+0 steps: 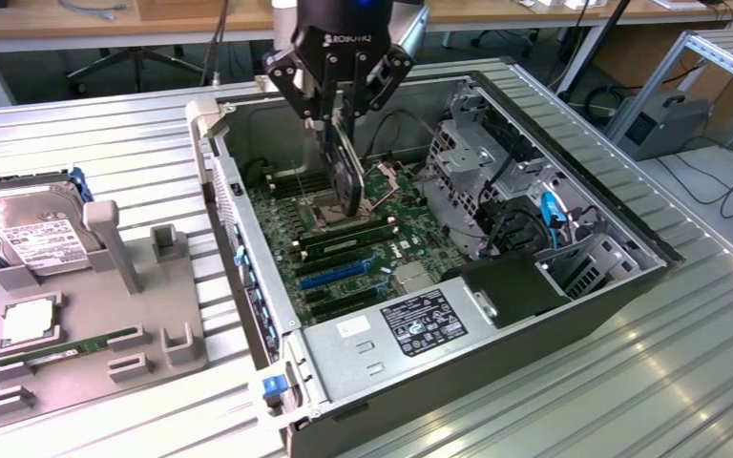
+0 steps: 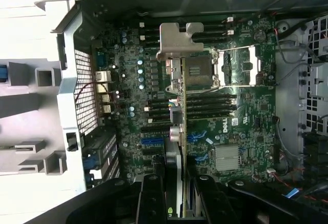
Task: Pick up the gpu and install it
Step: 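Pick up the gpu and move the gpu toward the slot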
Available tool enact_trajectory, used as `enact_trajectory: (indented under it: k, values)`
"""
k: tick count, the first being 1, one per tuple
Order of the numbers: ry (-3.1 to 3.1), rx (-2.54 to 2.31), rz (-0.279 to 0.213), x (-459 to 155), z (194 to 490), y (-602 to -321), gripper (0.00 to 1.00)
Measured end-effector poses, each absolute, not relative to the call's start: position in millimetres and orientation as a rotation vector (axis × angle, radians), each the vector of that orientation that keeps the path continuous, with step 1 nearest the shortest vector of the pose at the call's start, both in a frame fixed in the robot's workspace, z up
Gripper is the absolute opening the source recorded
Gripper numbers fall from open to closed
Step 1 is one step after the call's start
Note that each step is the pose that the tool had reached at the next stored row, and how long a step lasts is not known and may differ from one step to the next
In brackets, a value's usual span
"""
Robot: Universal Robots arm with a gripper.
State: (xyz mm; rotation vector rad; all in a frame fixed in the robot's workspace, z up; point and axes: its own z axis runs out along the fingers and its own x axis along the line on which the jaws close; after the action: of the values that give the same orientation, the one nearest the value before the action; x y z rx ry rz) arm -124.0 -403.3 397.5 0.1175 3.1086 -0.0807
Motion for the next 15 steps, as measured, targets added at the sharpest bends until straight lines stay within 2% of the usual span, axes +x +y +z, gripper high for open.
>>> enact_trajectory:
  k: [15]
  values:
    - [3.109,0.117,-0.081,-116.9,394.5,-403.3,0.27]
